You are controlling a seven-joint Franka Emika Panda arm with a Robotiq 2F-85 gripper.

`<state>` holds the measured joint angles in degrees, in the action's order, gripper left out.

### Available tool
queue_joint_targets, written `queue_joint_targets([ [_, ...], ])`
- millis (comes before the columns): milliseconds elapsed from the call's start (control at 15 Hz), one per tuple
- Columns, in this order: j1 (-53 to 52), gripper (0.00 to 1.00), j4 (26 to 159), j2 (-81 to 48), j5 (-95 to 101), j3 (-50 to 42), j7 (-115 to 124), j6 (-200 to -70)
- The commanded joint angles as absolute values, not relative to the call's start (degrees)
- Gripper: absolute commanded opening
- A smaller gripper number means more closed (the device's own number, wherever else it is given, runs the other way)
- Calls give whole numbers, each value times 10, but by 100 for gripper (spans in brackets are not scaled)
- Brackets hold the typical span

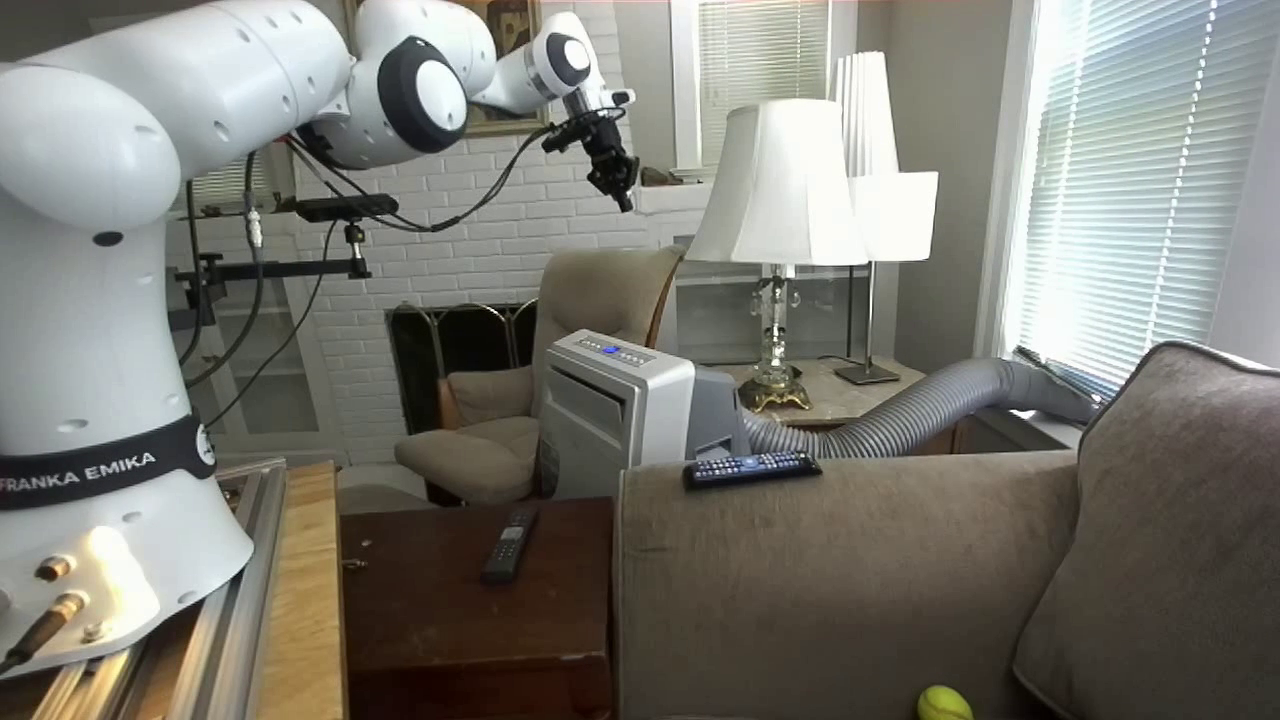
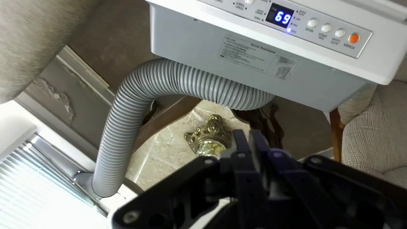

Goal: Turn on the white object

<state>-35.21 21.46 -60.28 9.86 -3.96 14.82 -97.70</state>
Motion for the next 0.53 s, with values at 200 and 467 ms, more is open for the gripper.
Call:
queue_joint_targets([
  [200, -304, 61, 220, -490, 73, -9, 131, -828],
  [467, -284, 90, 221, -437, 67, 3, 134, -754],
])
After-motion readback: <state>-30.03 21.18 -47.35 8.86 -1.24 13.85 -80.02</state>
